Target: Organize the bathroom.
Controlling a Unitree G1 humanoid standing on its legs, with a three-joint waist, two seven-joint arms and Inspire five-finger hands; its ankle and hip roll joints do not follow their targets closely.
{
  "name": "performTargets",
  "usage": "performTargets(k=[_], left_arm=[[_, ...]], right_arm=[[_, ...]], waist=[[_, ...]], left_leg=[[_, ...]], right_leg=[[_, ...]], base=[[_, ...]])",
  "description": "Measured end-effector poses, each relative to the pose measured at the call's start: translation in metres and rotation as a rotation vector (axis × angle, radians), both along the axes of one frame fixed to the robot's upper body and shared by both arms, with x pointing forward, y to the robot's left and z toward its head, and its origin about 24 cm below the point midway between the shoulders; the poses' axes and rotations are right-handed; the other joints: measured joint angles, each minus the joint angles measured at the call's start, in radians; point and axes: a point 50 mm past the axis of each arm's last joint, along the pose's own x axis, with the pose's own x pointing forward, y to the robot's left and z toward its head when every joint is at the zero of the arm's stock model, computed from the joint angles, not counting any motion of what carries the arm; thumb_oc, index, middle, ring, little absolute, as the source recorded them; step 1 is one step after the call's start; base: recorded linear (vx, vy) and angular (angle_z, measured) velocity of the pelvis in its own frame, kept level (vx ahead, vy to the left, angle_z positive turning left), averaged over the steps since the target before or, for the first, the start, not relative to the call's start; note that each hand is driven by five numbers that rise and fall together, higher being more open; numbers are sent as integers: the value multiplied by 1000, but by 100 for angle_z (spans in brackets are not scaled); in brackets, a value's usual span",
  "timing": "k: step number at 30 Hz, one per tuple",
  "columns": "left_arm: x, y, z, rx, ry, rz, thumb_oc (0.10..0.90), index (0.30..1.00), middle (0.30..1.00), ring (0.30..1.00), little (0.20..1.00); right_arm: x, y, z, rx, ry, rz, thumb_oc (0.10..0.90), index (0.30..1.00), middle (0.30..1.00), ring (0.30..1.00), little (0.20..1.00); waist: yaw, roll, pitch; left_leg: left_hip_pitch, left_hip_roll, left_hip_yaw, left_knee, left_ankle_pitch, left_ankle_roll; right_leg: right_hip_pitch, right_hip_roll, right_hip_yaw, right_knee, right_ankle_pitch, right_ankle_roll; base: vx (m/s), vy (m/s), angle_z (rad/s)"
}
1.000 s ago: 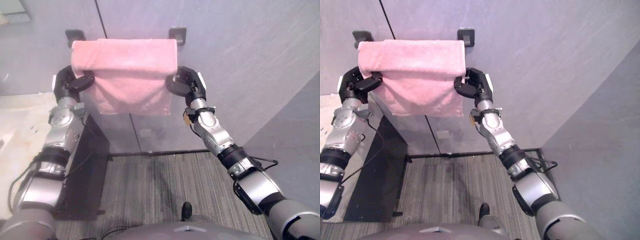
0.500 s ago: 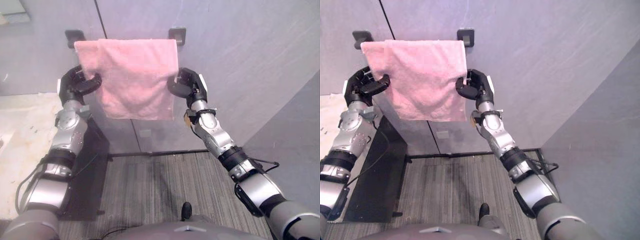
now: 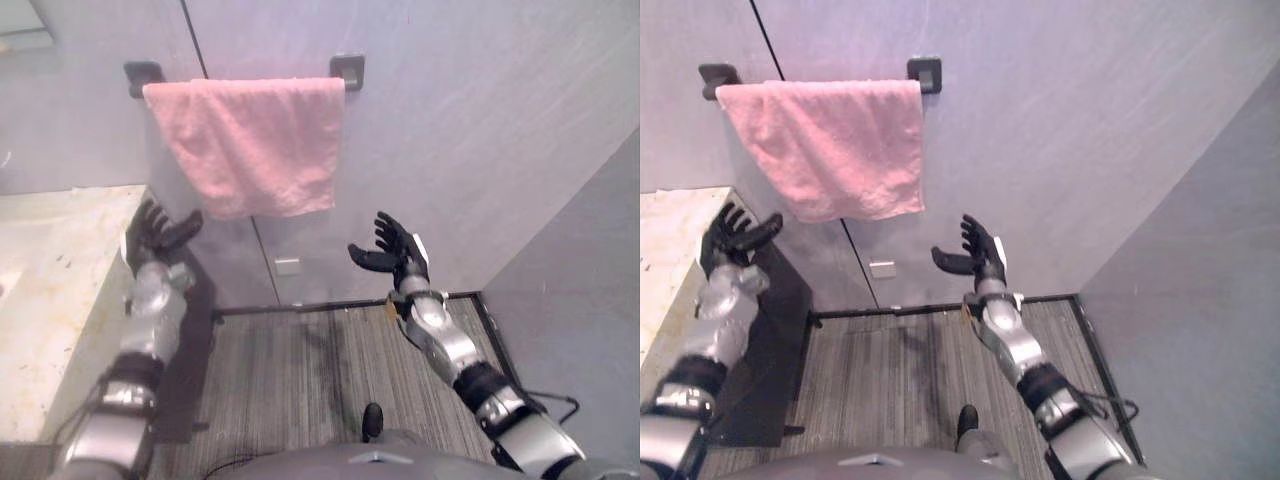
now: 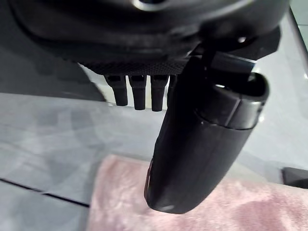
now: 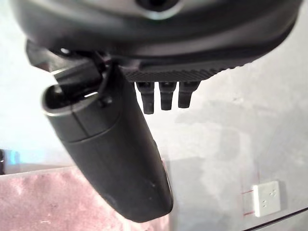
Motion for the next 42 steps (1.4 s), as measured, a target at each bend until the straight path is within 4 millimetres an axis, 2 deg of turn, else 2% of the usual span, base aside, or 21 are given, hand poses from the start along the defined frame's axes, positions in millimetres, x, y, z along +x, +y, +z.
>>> performTargets(k=[4,7,14,16,17,18,21,22,23,24,25,27,28,30,33,35,36,37,38,40,42], left_arm=[[-52,-20,-70,-130,297,41,800,900,900,900,900],[-86,-20,-98,-163,421,1,800,900,900,900,900],[-130,-15,-134,-265,608,-52,800,900,900,900,900],[-147,-10,-145,-275,690,-35,800,900,900,900,900],[-162,-8,-150,-280,744,-23,800,900,900,900,900],[-167,-8,-154,-275,791,-38,800,900,900,900,900],[-185,3,-158,-301,861,29,800,900,900,900,900],[-192,6,-160,-320,891,63,800,900,900,900,900],[-194,6,-160,-325,910,68,800,900,900,900,900],[-198,1,-163,-347,927,63,800,900,900,900,900],[-191,-2,-163,-346,924,31,800,900,900,900,900],[-182,-3,-162,-331,908,-7,800,900,900,900,900],[-179,-8,-162,-329,912,-35,800,900,900,900,900],[-181,-17,-165,-324,938,-75,800,900,900,900,900],[-178,-26,-167,-312,951,-150,800,900,900,900,900],[-186,-28,-169,-323,972,-154,800,900,900,900,900],[-192,-27,-170,-336,989,-135,800,900,900,900,900],[-192,-25,-170,-337,983,-127,800,900,900,900,900],[-190,-24,-169,-333,978,-126,800,900,900,900,900],[-188,-22,-168,-328,967,-122,800,900,900,900,900],[-184,-19,-167,-332,950,-100,800,900,900,900,900]], right_arm=[[-31,-16,-27,-80,85,-31,800,900,900,900,900],[-58,-37,-46,-131,137,-96,800,900,900,900,900],[-120,-85,-95,-279,414,-258,800,900,900,900,900],[-140,-93,-108,-320,508,-265,800,900,900,900,900],[-151,-97,-114,-328,559,-274,800,900,900,900,900],[-161,-102,-120,-327,616,-305,800,900,900,900,900],[-186,-96,-135,-302,751,-325,800,900,900,900,900],[-198,-94,-140,-294,801,-330,800,900,900,900,900],[-202,-92,-142,-286,819,-328,800,900,900,900,900],[-202,-94,-141,-282,826,-324,800,900,900,900,900],[-201,-97,-142,-256,840,-340,800,900,900,900,900],[-203,-95,-144,-222,884,-335,800,900,900,900,900],[-194,-98,-143,-208,880,-337,800,900,900,900,900],[-176,-103,-139,-197,852,-338,800,900,900,900,900],[-157,-109,-133,-110,802,-357,800,900,900,900,900],[-148,-108,-131,-84,779,-349,800,900,900,900,900],[-147,-105,-131,-47,776,-343,800,900,900,900,900],[-147,-104,-132,-38,779,-337,800,900,900,900,900],[-148,-103,-133,-33,785,-330,800,900,900,900,900],[-155,-99,-138,-17,864,-289,800,900,900,900,900],[-164,-96,-142,0,928,-289,800,900,900,900,900]], waist=[[-9,-18,3],[-20,-26,2],[-58,-53,-3],[-66,-63,-5],[-76,-66,-5],[-80,-33,-4],[-72,-23,1],[-64,-24,1],[-63,-26,7],[-56,-4,22],[-57,19,36],[-38,2,35],[-24,14,35],[-15,51,33],[1,52,54],[5,32,64],[7,-1,78],[8,-19,84],[7,-32,91],[3,-55,98],[-4,-66,107]], left_leg=[[-11,-16,10,-2,-1,10],[-15,-27,13,-3,0,16],[-20,-59,41,-1,1,33],[-20,-63,62,0,1,35],[-34,-59,77,2,12,47],[-65,-21,86,4,16,55],[-105,31,89,7,40,46],[-109,45,79,23,41,44],[-111,49,68,40,32,37],[-146,68,53,71,32,38],[-177,88,12,99,24,26],[-215,72,-56,139,37,4],[-254,77,-98,167,43,-6],[-287,106,-151,144,105,-38],[-340,130,-192,131,232,-66],[-352,102,-183,143,193,-70],[-368,48,-140,234,126,-35],[-375,18,-112,287,101,-21],[-381,-7,-96,327,74,-13],[-376,-64,-81,481,-23,26],[-369,-64,-64,554,-77,27]], right_leg=[[-18,-13,16,0,9,12],[-26,-23,23,0,13,21],[-48,-48,48,-5,21,45],[-61,-51,56,-7,2,67],[-73,-52,54,-7,-48,103],[-108,-36,51,31,-80,119],[-185,-28,-10,311,-152,112],[-167,-26,10,392,-190,107],[-156,-15,38,388,-189,107],[-145,5,62,378,-190,111],[-165,14,122,488,-279,124],[-117,19,177,481,-352,97],[-67,45,189,380,-359,29],[-39,84,150,294,-309,-29],[-31,109,62,261,-288,-62],[-38,105,41,251,-291,-90],[-30,80,8,217,-247,-127],[-24,66,-5,189,-221,-137],[-12,59,-7,158,-208,-129],[-20,28,-64,71,-117,-149],[-24,19,-65,42,-104,-143]], base=[[-208,61,-9],[-271,87,-6],[-264,50,-13],[-377,-32,-29],[-486,-67,-24],[-522,-84,-21],[-531,-103,-9],[-423,-121,2],[-422,-162,15],[-445,-197,48],[-459,-261,81],[-521,-325,88],[-547,-287,63],[-521,-181,63],[-632,-107,84],[-591,-21,50],[-582,33,36],[-534,53,43],[-576,63,45],[-457,63,58],[-329,114,54]])
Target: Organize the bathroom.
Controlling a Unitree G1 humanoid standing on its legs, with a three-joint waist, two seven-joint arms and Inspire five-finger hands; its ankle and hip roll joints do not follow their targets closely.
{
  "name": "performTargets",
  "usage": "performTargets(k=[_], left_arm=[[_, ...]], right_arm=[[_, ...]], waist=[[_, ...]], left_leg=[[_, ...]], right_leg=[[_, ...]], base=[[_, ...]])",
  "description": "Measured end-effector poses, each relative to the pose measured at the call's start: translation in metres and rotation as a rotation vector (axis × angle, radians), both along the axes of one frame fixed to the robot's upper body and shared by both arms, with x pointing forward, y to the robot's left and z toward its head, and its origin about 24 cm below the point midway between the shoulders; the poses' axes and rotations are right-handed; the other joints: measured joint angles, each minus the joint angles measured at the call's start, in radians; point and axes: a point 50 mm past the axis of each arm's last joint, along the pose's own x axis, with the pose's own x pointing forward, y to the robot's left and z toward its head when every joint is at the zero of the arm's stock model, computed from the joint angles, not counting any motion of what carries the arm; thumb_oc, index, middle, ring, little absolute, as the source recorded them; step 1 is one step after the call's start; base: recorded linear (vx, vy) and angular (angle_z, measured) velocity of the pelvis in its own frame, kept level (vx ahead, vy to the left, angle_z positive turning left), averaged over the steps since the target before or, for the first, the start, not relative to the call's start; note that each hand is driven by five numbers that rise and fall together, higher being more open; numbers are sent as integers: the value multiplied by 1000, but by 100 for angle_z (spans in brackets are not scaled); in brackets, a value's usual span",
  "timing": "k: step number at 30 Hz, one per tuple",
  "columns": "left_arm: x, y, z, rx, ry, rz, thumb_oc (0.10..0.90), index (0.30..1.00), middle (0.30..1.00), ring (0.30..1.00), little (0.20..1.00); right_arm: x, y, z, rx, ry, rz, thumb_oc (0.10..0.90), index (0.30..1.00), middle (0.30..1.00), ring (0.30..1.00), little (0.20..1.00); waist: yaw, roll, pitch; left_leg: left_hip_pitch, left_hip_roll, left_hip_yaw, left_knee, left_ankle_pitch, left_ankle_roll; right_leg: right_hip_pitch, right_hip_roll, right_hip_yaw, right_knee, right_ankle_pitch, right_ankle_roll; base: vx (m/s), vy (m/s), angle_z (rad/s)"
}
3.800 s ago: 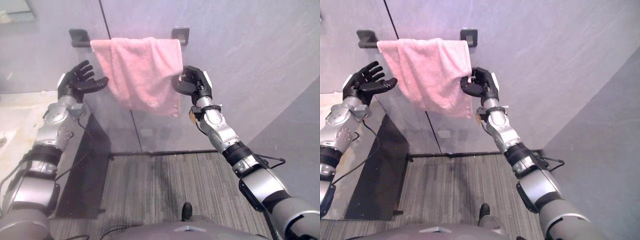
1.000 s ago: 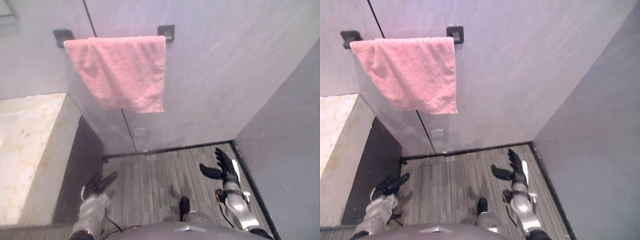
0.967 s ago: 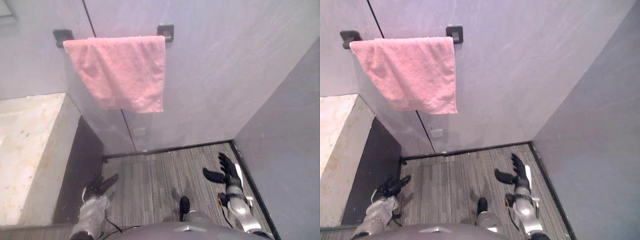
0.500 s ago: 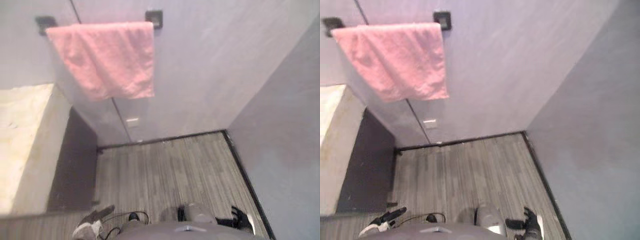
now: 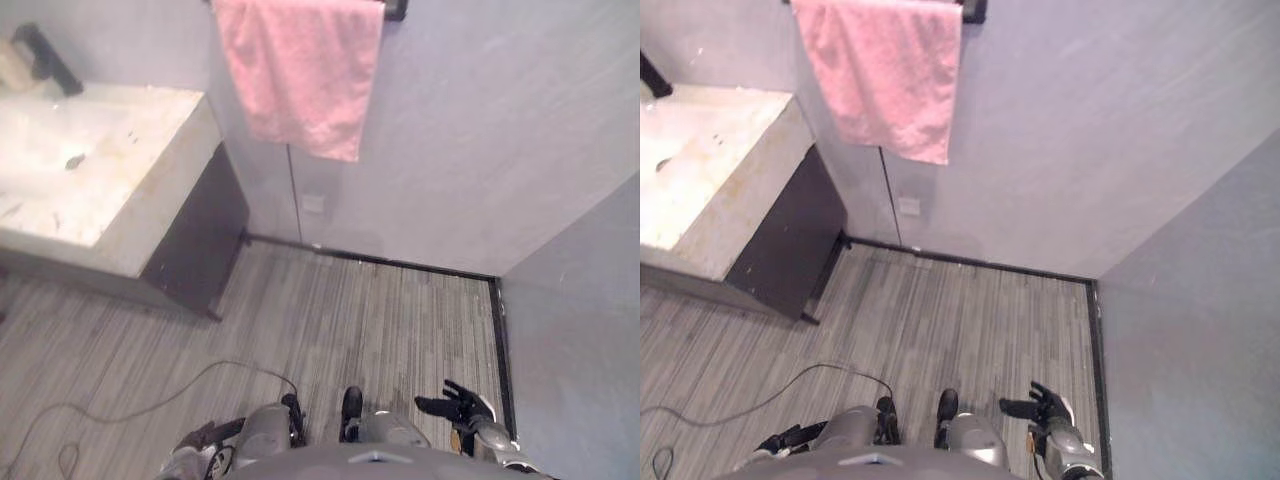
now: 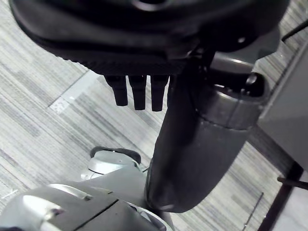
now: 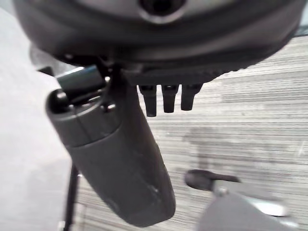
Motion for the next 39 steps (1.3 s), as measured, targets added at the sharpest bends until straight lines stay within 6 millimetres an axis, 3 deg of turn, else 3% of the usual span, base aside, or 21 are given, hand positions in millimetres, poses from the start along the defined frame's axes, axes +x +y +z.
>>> performTargets(k=[4,9,12,16,17,18,19,20,21,22,23,25,26,27,28,32,34,35,36,37,39], left_arm=[[11,-9,0,-30,-38,10,800,900,900,900,900],[29,-20,1,-53,-83,-7,800,900,900,900,900],[57,-34,7,-65,-163,-87,800,900,900,900,900],[40,-55,-1,-86,-93,-215,800,900,900,900,900],[30,-56,-4,-76,-37,-289,800,900,900,900,900],[29,-55,-4,-52,-21,-348,800,900,900,900,900],[29,-55,-4,-52,-21,-348,800,900,900,900,900],[23,-21,-1,45,69,-404,800,900,900,900,900],[19,4,4,111,102,-390,800,900,900,900,900],[14,11,5,137,113,-356,800,900,900,900,900],[0,16,4,145,137,-299,800,900,900,900,900],[-40,17,0,117,242,-239,800,900,900,900,900],[-43,23,1,121,241,-225,800,900,900,900,900],[-40,21,1,120,223,-225,800,900,900,900,900],[-46,20,1,137,228,-193,800,900,900,900,900],[-43,-10,-7,43,190,-187,800,900,900,900,900],[-19,-20,-6,40,88,-205,800,900,900,900,900],[-13,-19,-5,45,56,-197,800,900,900,900,900],[9,-14,0,62,-25,-223,800,900,900,900,900],[27,-14,4,68,-79,-248,800,900,900,900,900],[52,-26,11,71,-189,-286,800,900,900,900,900]], right_arm=[[-34,-4,-7,-8,133,16,800,900,900,900,900],[-36,-8,-7,-19,139,41,800,900,900,900,900],[-55,-19,-6,-11,157,-83,800,900,900,900,900],[-36,-56,12,-133,88,-83,800,900,900,900,900],[-37,-58,12,-132,98,-113,800,900,900,900,900],[-28,-56,12,-129,97,-83,800,900,900,900,900],[-28,-56,12,-129,97,-83,800,900,900,900,900],[6,-31,10,-90,32,22,800,900,900,900,900],[18,-18,9,-60,-4,42,800,900,900,900,900],[30,-11,11,-55,-30,73,800,900,900,900,900],[41,-5,13,-49,-49,99,800,900,900,900,900],[66,17,18,-11,-122,190,800,900,900,900,900],[70,30,17,23,-137,189,800,900,900,900,900],[70,29,18,31,-140,180,800,900,900,900,900],[72,42,17,70,-148,206,800,900,900,900,900],[37,39,4,134,-77,113,800,900,900,900,900],[31,24,3,79,-31,137,800,900,900,900,900],[24,19,2,69,-1,131,800,900,900,900,900],[9,10,-1,56,41,94,800,900,900,900,900],[-3,-2,-2,28,71,54,800,900,900,900,900],[-23,-37,4,-61,136,17,800,900,900,900,900]], waist=[[-37,13,1],[-62,48,-7],[-59,9,-50],[-63,96,-70],[-70,152,-110],[-70,179,-124],[-70,179,-124],[-79,148,-116],[-97,106,-115],[-86,85,-113],[-71,76,-111],[-29,32,-109],[-35,-28,-112],[-55,-21,-113],[-37,-50,-97],[-109,6,-80],[-143,71,-77],[-137,57,-82],[-173,-26,-103],[-193,-24,-91],[-192,146,-94]], left_leg=[[91,18,17,20,-86,-57],[108,57,44,13,-189,-22],[67,-95,83,-29,-243,180],[1,-187,-22,-32,-154,277],[12,-214,-151,-135,-68,292],[28,-214,-230,-230,-6,246],[28,-214,-230,-230,-6,246],[26,-157,-149,-290,-58,131],[44,-106,-26,-348,36,223],[63,-130,-48,-378,65,268],[94,-141,-46,-421,80,263],[134,-158,-30,-402,-13,33],[52,-184,-78,-178,-55,262],[-3,-137,-175,-50,-128,237],[46,-168,-132,-110,-196,255],[272,-181,-49,-400,-84,193],[303,-217,-87,-353,-65,59],[292,-263,-105,-301,-38,-4],[240,-348,-152,-107,-116,15],[224,-323,-175,-36,-186,48],[250,-255,-289,-167,-240,-47]], right_leg=[[-3,-68,-95,-43,80,32],[-65,-126,-104,2,110,78],[-87,-308,27,39,215,250],[-131,-392,156,183,299,259],[-137,-318,296,271,169,291],[-133,-231,367,274,90,244],[-133,-231,367,274,90,244],[-112,-126,428,276,28,184],[-109,-107,417,330,-8,214],[-128,-89,404,386,-60,227],[-155,-61,384,431,-93,206],[-200,31,306,368,-95,194],[-235,-19,317,358,-78,199],[-290,-31,311,369,-80,262],[-403,-39,273,405,-95,296],[-432,112,41,233,-52,177],[-385,251,12,282,-73,24],[-351,252,35,296,-77,-28],[-246,177,142,224,-99,-138],[-202,156,175,164,50,-154],[-241,195,201,215,27,-87]], base=[[-471,314,73],[-349,441,41],[-550,887,157],[-262,505,135],[-84,656,272],[-14,483,199],[15,442,235],[58,489,270],[73,521,311],[118,413,153],[239,254,61],[365,304,16],[425,293,61],[669,418,45],[486,278,8],[579,243,-28],[526,198,-31],[339,149,29],[274,126,103],[390,183,110],[339,154,8]])
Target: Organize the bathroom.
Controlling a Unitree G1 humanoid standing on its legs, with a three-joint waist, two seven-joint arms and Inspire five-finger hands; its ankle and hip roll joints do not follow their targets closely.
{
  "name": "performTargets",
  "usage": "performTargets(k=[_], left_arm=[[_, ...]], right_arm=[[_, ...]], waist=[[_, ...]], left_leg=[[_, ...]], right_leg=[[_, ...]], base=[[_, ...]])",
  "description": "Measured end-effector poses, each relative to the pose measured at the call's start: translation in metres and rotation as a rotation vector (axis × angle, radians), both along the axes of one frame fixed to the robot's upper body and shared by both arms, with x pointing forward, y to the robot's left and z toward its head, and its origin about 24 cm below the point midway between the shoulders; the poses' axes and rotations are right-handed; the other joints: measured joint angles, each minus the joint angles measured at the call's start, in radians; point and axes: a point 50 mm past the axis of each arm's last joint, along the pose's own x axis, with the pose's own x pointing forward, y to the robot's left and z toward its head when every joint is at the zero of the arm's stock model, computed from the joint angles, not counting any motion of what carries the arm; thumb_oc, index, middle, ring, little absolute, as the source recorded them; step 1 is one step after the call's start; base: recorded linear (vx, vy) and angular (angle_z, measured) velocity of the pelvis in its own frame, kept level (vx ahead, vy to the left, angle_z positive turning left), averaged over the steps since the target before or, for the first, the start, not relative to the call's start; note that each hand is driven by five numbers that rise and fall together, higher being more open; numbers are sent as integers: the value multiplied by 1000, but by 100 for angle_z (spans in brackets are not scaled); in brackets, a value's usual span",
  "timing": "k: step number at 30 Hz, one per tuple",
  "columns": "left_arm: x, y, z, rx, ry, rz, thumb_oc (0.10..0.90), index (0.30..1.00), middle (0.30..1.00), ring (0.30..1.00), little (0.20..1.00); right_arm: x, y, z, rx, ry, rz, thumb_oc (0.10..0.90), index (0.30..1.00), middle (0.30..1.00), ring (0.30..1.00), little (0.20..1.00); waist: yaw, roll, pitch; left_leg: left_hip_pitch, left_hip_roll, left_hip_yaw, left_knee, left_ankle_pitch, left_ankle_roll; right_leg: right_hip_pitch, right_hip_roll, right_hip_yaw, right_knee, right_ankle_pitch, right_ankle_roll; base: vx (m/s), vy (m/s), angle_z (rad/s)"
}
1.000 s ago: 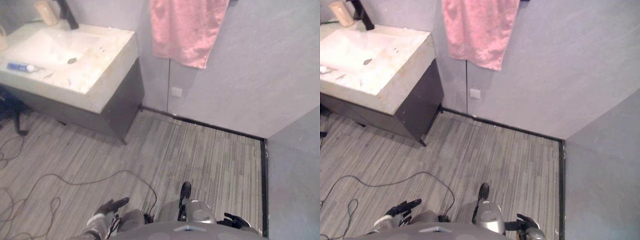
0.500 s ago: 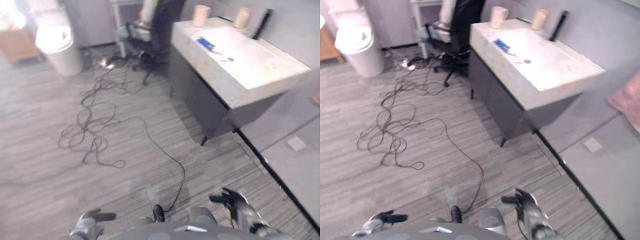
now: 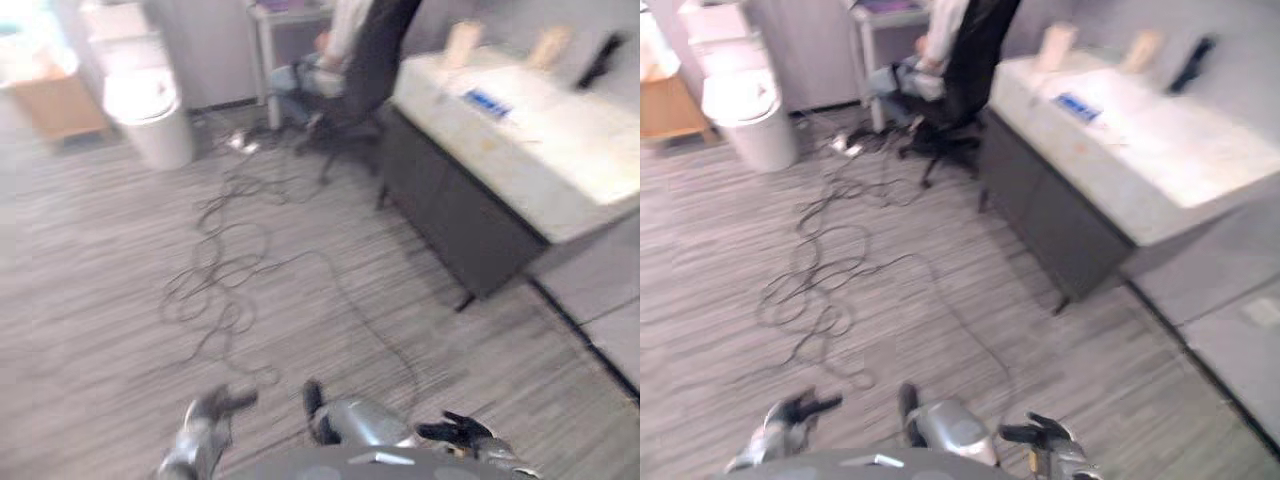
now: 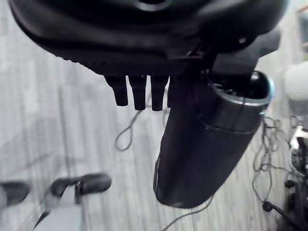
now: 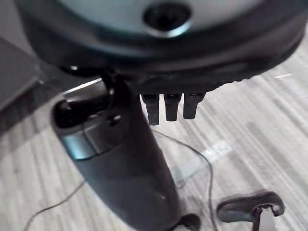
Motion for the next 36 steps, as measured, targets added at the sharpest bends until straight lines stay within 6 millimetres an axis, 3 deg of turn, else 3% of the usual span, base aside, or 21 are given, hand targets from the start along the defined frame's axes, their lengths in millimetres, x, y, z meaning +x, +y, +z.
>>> performTargets(k=[1,2,3,5,6,7,8,10,11,14,15,16,17,20,22,24,27,28,31,34,36], left_arm=[[1,3,0,8,9,1,800,900,900,900,900],[5,16,4,47,9,13,800,900,900,900,900],[4,20,5,60,13,16,800,900,900,900,900],[-1,33,7,101,32,27,800,900,900,900,900],[1,32,7,100,32,19,800,900,900,900,900],[-4,28,4,85,42,16,800,900,900,900,900],[-9,25,2,74,64,19,800,900,900,900,900],[-24,18,-4,61,126,-10,800,900,900,900,900],[-24,17,-5,61,137,-28,800,900,900,900,900],[-25,18,-5,69,162,-38,800,900,900,900,900],[-26,21,-5,75,165,-35,800,900,900,900,900],[-18,25,-2,88,151,-34,800,900,900,900,900],[-7,25,1,87,129,-44,800,900,900,900,900],[-3,22,0,66,150,-46,800,900,900,900,900],[-8,27,0,72,154,-30,800,900,900,900,900],[-16,30,-1,70,164,-10,800,900,900,900,900],[-29,33,-3,56,160,44,800,900,900,900,900],[-22,31,-2,64,134,23,800,900,900,900,900],[-3,22,2,71,75,-1,800,900,900,900,900],[2,19,3,64,59,-2,800,900,900,900,900],[4,16,3,59,36,-7,800,900,900,900,900]], right_arm=[[2,-2,1,-5,-17,7,800,900,900,900,900],[6,7,-1,19,-28,12,800,900,900,900,900],[9,16,-3,39,-34,16,800,900,900,900,900],[9,39,-9,90,-44,45,800,900,900,900,900],[8,42,-10,97,-52,50,800,900,900,900,900],[14,45,-8,100,-79,73,800,900,900,900,900],[23,47,-6,98,-110,97,800,900,900,900,900],[23,52,-7,109,-111,95,800,900,900,900,900],[21,51,-8,107,-98,85,800,900,900,900,900],[16,51,-10,101,-59,61,800,900,900,900,900],[16,53,-10,105,-55,60,800,900,900,900,900],[20,56,-10,102,-61,43,800,900,900,900,900],[21,55,-10,97,-62,22,800,900,900,900,900],[38,47,-3,93,-138,23,800,900,900,900,900],[29,45,-5,91,-100,64,800,900,900,900,900],[22,44,-7,87,-72,85,800,900,900,900,900],[4,46,-10,92,-52,103,800,900,900,900,900],[-4,47,-12,97,-28,99,800,900,900,900,900],[-5,47,-12,93,-3,122,800,900,900,900,900],[-9,48,-13,112,10,123,800,900,900,900,900],[-20,46,-16,111,48,110,800,900,900,900,900]], waist=[[-7,24,3],[-1,2,19],[-4,-25,33],[0,-102,38],[-1,-112,39],[8,-88,26],[6,-90,24],[3,-90,1],[8,-92,-1],[42,-92,6],[54,-122,1],[61,-162,13],[44,-142,15],[29,-53,55],[30,-37,47],[23,-28,41],[35,-45,26],[33,-80,20],[12,-106,58],[1,-119,84],[0,-114,86]], left_leg=[[-12,-20,2,24,40,-46],[-80,-38,49,151,62,-11],[-100,-28,47,193,51,19],[-165,60,-5,213,46,65],[-186,82,-46,189,42,79],[-195,186,-46,18,130,74],[-186,167,-6,1,134,117],[-126,164,69,-140,185,130],[-92,156,96,-197,224,146],[-58,148,148,-188,223,141],[-65,127,144,-148,220,138],[-160,93,85,28,161,187],[-179,125,52,-2,154,192],[-128,200,111,-58,165,219],[-79,195,187,-120,169,223],[-47,189,234,-171,167,220],[13,147,311,-278,187,195],[13,102,339,-305,196,212],[13,84,365,-311,189,210],[56,88,326,-307,184,202],[106,108,301,-284,155,153]], right_leg=[[6,-10,25,-12,4,8],[49,-25,135,-66,-1,-2],[83,-40,165,-86,-4,0],[125,-107,209,-104,-15,36],[115,-123,211,-96,-25,63],[52,-133,169,-6,-59,172],[19,-155,156,50,-64,198],[-29,-147,78,116,-107,236],[-21,-128,58,122,-123,234],[60,-89,51,95,-147,181],[85,-101,58,70,-116,148],[124,-147,92,31,-142,142],[107,-125,87,54,-137,172],[-142,-118,75,507,-67,328],[-264,-168,69,716,-93,312],[-264,-185,46,662,-116,289],[-115,-192,-60,211,-182,278],[-85,-195,-85,51,-176,288],[-133,-204,-118,13,-71,307],[-164,-200,-137,-39,-43,304],[-116,-180,-140,-35,-55,282]], base=[[365,148,-67],[324,132,-60],[311,128,-73],[406,192,-69],[643,295,-110],[426,188,-96],[500,220,-123],[526,249,-103],[482,245,-78],[395,275,-74],[415,363,-64],[347,378,-44],[363,426,-61],[360,325,-71],[432,193,-84],[355,65,-90],[502,-7,-97],[601,-62,-75],[584,-109,-55],[538,-161,-35],[585,-155,11]])
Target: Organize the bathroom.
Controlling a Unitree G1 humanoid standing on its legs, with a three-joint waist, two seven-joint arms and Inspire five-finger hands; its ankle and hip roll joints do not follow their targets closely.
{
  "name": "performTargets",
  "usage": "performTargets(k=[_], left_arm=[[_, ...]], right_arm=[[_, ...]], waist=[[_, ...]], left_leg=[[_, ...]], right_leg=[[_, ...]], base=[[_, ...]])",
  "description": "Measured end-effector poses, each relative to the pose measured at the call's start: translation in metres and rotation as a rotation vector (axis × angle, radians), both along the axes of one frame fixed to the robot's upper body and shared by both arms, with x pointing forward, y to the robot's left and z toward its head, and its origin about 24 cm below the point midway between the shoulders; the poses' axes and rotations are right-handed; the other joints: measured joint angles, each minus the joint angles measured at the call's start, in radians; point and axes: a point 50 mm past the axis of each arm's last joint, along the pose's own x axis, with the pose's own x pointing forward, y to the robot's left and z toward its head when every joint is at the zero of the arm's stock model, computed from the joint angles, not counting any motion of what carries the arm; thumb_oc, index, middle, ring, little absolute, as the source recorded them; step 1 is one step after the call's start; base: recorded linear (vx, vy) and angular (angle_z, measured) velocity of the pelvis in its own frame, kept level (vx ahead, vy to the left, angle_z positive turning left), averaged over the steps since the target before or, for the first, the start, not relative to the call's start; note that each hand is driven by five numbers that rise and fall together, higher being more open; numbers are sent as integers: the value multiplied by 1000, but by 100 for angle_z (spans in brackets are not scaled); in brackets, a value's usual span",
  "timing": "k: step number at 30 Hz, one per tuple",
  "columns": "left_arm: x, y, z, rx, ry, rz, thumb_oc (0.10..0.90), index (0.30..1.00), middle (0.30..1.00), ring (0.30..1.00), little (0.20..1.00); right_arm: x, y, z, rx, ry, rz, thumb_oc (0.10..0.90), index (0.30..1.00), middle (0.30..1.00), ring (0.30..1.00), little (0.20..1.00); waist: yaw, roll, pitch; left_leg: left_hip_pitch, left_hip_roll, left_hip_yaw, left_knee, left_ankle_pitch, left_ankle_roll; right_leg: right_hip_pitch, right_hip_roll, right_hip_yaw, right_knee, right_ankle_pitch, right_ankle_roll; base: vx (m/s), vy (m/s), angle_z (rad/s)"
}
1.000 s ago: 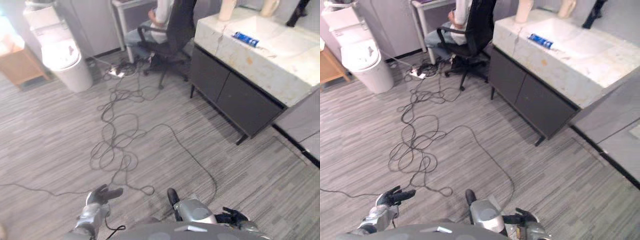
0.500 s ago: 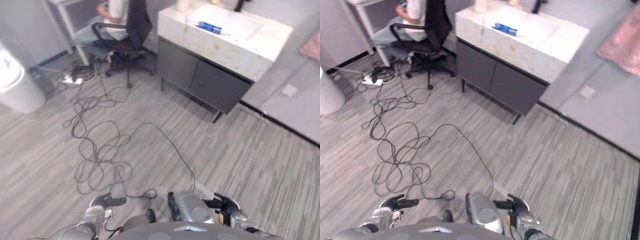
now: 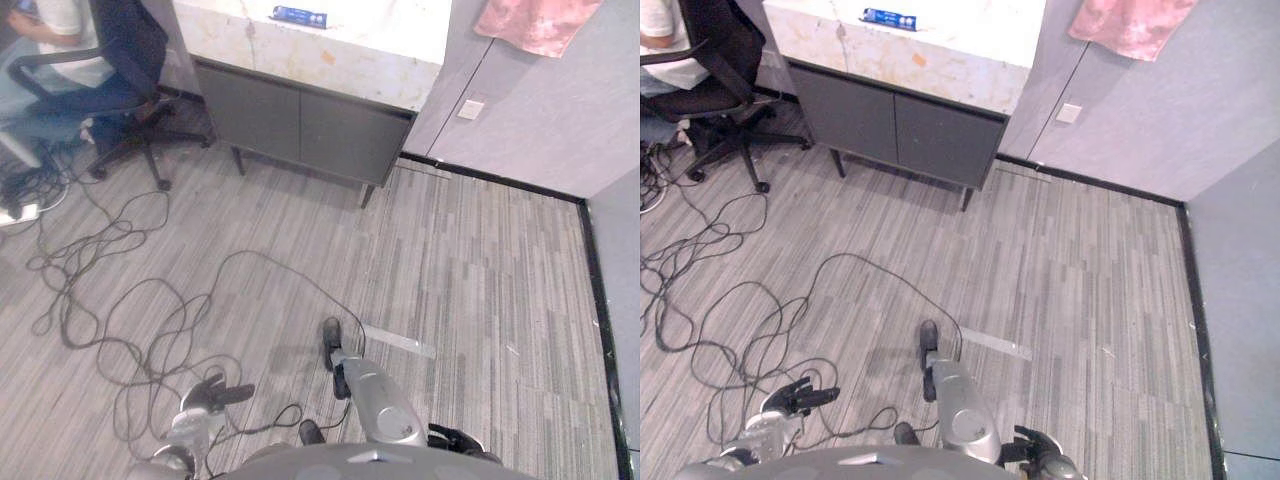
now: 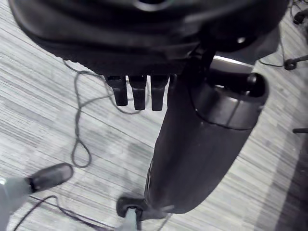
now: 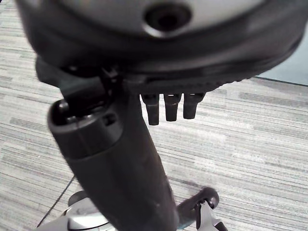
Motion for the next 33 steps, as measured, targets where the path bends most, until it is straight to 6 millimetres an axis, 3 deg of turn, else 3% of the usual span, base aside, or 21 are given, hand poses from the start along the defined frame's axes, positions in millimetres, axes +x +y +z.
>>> performTargets(k=[2,3,5,6,7,8,9,10,13,15,16,17,19,20,23,25,27,28,30,31,33], left_arm=[[-4,0,-1,-17,-11,8,800,900,900,900,900],[-5,-1,-1,-28,-11,17,800,900,900,900,900],[-15,-7,-5,-43,17,17,800,900,900,900,900],[-26,-10,-9,-49,48,25,800,900,900,900,900],[-32,-11,-11,-52,65,31,800,900,900,900,900],[-37,-13,-13,-57,88,34,800,900,900,900,900],[-35,-11,-12,-53,91,29,800,900,900,900,900],[-33,-10,-12,-51,88,27,800,900,900,900,900],[-20,-9,-8,-37,58,-4,800,900,900,900,900],[-16,-9,-7,-34,48,-16,800,900,900,900,900],[-14,-9,-6,-32,45,-25,800,900,900,900,900],[-9,-11,-5,-30,34,-41,800,900,900,900,900],[-7,-13,-5,-29,30,-68,800,900,900,900,900],[-7,-10,-4,-17,29,-69,800,900,900,900,900],[-16,13,-1,51,49,-77,800,900,900,900,900],[-24,19,-1,77,76,-105,800,900,900,900,900],[-21,22,0,84,74,-128,800,900,900,900,900],[-18,21,1,80,68,-142,800,900,900,900,900],[-6,15,3,78,53,-220,800,900,900,900,900],[-6,14,3,83,58,-257,800,900,900,900,900],[-3,10,3,110,70,-348,800,900,900,900,900]], right_arm=[[-4,-1,0,-4,12,-7,800,900,900,900,900],[-2,-3,0,-10,8,-7,800,900,900,900,900],[10,-11,4,-29,-37,9,800,900,900,900,900],[17,-14,7,-34,-64,20,800,900,900,900,900],[23,-14,9,-37,-90,29,800,900,900,900,900],[36,-13,11,-43,-118,53,800,900,900,900,900],[46,-10,13,-35,-145,58,800,900,900,900,900],[50,-9,14,-33,-154,61,800,900,900,900,900],[67,-7,19,-31,-204,76,800,900,900,900,900],[67,-7,19,-37,-206,77,800,900,900,900,900],[66,-8,18,-44,-200,74,800,900,900,900,900],[63,-10,17,-57,-183,70,800,900,900,900,900],[55,-14,16,-71,-147,77,800,900,900,900,900],[48,-9,12,-63,-120,76,800,900,900,900,900],[31,11,3,-14,-80,74,800,900,900,900,900],[28,10,2,-23,-68,66,800,900,900,900,900],[29,7,3,-42,-75,35,800,900,900,900,900],[32,4,4,-52,-83,29,800,900,900,900,900],[39,-8,9,-80,-119,7,800,900,900,900,900],[44,-11,11,-87,-138,3,800,900,900,900,900],[53,-11,15,-74,-182,-21,800,900,900,900,900]], waist=[[4,-8,-4],[4,-5,-1],[9,21,-5],[14,38,-14],[24,37,-14],[35,54,-20],[43,45,-18],[54,32,-12],[64,1,-1],[77,-14,3],[82,-15,4],[88,-4,4],[89,26,11],[106,24,13],[139,-29,11],[143,-29,13],[139,-27,11],[139,-12,19],[142,35,40],[129,54,35],[119,65,35]], left_leg=[[19,2,-1,100,-35,-57],[12,6,-4,152,-41,-68],[-56,24,-40,410,-8,-132],[-121,24,-80,586,50,-201],[-163,28,-100,678,90,-228],[-250,37,-146,830,111,-206],[-321,37,-166,886,99,-187],[-353,37,-166,880,93,-178],[-436,82,-202,651,81,-145],[-413,126,-180,333,108,-104],[-400,132,-181,227,132,-102],[-369,150,-192,37,195,-109],[-331,192,-210,-96,272,-105],[-299,195,-205,-105,344,-107],[-218,182,-144,-104,331,-82],[-177,177,-106,-104,319,-50],[-163,163,-88,-78,278,-41],[-163,169,-86,-65,272,-39],[-141,185,-77,-65,254,-27],[-134,195,-72,-64,252,-20],[-114,205,-34,-44,205,-24]], right_leg=[[85,7,9,35,-27,-54],[106,10,31,14,-2,-83],[208,33,69,-69,45,-119],[258,38,100,-111,69,-144],[272,38,113,-119,75,-155],[291,48,137,-123,59,-175],[309,46,163,-126,45,-185],[318,34,174,-126,44,-185],[374,18,210,-132,11,-171],[396,13,257,-125,-17,-150],[401,14,273,-130,-23,-144],[407,17,295,-133,-30,-121],[424,45,315,-121,-62,-87],[421,45,323,-98,-112,-87],[421,15,214,-25,-122,-51],[418,8,179,26,-121,-42],[418,-6,197,61,-131,-5],[412,-4,202,84,-127,2],[331,8,211,252,-109,48],[286,10,215,340,-91,91],[202,7,187,467,-12,125]], base=[[401,-115,22],[457,-122,5],[498,-107,-22],[343,-59,-43],[432,-57,-64],[340,-17,-55],[342,-9,-54],[308,24,-47],[403,61,-44],[419,112,-53],[555,145,-68],[398,98,-52],[642,141,-53],[641,146,-81],[586,239,-93],[548,325,-53],[606,372,-37],[400,236,-34],[260,161,-33],[355,234,-24],[347,189,-52]])
